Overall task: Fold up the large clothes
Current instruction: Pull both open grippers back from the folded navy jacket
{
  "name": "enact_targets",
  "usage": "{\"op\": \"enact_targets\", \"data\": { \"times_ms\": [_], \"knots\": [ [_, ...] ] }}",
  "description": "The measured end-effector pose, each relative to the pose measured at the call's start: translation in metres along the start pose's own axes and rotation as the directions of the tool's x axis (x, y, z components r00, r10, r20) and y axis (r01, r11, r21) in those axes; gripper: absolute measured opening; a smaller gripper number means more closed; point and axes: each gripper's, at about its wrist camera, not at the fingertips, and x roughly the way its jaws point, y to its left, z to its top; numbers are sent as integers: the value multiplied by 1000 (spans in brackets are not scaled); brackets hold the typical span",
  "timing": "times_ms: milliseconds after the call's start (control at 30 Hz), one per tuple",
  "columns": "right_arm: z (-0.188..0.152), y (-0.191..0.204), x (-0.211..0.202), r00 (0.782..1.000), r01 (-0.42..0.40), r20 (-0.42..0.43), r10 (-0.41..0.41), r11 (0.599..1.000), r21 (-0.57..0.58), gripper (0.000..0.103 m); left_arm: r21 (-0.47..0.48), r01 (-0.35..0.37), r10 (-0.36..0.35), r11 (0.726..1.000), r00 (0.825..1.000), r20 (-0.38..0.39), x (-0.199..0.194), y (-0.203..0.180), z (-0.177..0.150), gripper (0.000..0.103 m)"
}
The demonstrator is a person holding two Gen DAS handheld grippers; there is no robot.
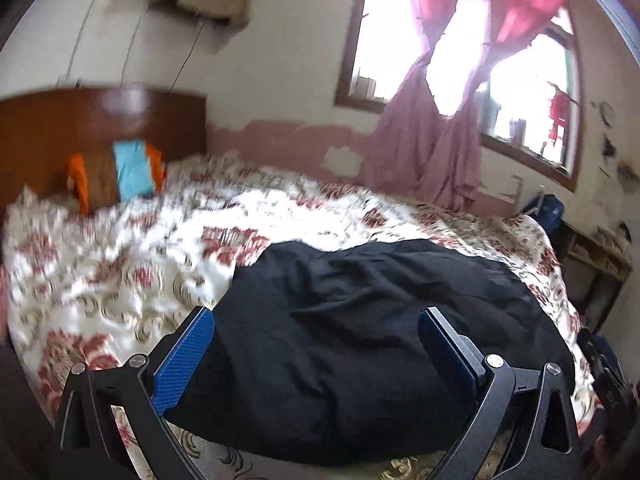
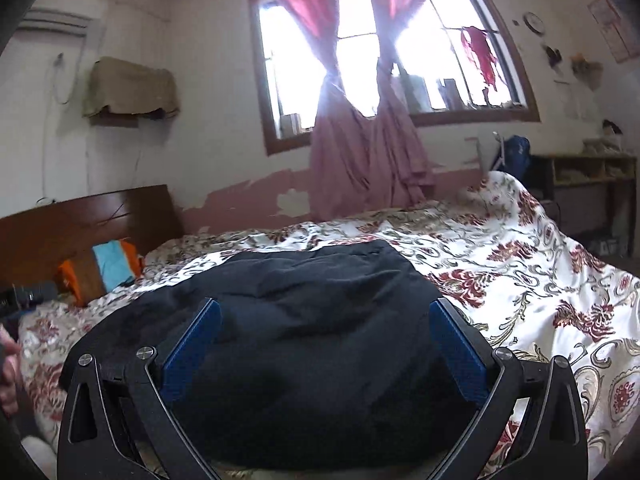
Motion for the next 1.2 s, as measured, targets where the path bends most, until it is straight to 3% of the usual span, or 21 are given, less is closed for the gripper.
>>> {"op": "enact_targets", "data": {
  "times_ms": [200, 533, 933, 1200],
  "knots": [
    [7, 10, -38, 1000, -26, 12, 26, 1000, -8, 101, 54, 31, -35, 998, 997, 75, -44, -18, -5, 103],
    [27, 33, -114, 997, -57, 49, 61, 995, -81, 101, 62, 39, -46, 997, 991, 122, -104, -22, -18, 103],
    [20, 58, -182, 998, -44, 27, 49, 988, -147, 101, 64, 21, -26, 998, 996, 90, -153, -7, -44, 103],
    [21, 52, -199, 999, -35, 27, 39, 991, -132, 101, 73, -30, 25, 997, 998, 62, -167, 5, -62, 103]
  ]
}}
